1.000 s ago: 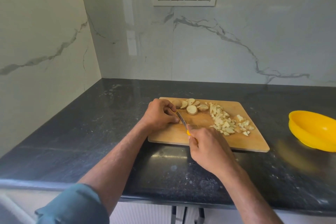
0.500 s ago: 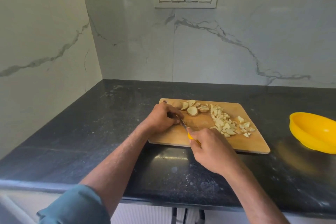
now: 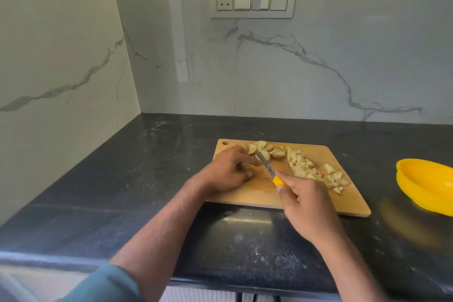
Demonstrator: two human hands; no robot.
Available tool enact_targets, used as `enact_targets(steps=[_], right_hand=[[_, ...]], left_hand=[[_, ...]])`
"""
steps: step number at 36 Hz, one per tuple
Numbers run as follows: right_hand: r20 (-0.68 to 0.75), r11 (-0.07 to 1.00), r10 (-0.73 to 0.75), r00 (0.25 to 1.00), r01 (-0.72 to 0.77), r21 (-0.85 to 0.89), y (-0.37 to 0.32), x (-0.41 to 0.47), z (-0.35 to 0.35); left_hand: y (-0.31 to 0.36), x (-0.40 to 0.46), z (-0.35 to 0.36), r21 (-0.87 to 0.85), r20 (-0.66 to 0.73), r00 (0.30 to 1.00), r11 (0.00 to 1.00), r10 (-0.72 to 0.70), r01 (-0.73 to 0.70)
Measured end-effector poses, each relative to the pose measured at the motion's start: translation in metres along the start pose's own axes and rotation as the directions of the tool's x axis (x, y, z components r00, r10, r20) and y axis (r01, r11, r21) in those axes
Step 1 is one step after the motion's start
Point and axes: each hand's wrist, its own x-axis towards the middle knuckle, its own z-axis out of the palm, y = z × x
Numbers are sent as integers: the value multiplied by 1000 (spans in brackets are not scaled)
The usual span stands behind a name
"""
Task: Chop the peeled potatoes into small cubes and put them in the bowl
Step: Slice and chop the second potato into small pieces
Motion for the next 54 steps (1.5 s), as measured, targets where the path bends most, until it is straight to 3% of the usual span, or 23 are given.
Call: enact_targets(steps=[8,19,24,35,44,54], right_hand=[[-24,997,-15,1000,13,-76,-5,-1,-1],[0,990,-49,999,49,-131,-2,-1,0],[11,988,-69,998,70,-141,0,-2,1],[28,973,-88,996,92,-210,-5,-4,5],[52,952,-73,996,85,-293,-8,-5,4],[111,933,-78,991,112,-342,-16,-7,3]], left_hand=[[9,7,3,131,-31,996,988,85,-81],[24,2,4,292,-125,990,951,-67,102],[13,-3,-9,199,-28,1000,980,-8,14],[2,-1,-13,100,-36,993,989,-110,113],[13,1,-3,46,-133,972,978,-196,204],[-3,-1,-17,-5,-71,974,977,-215,215]])
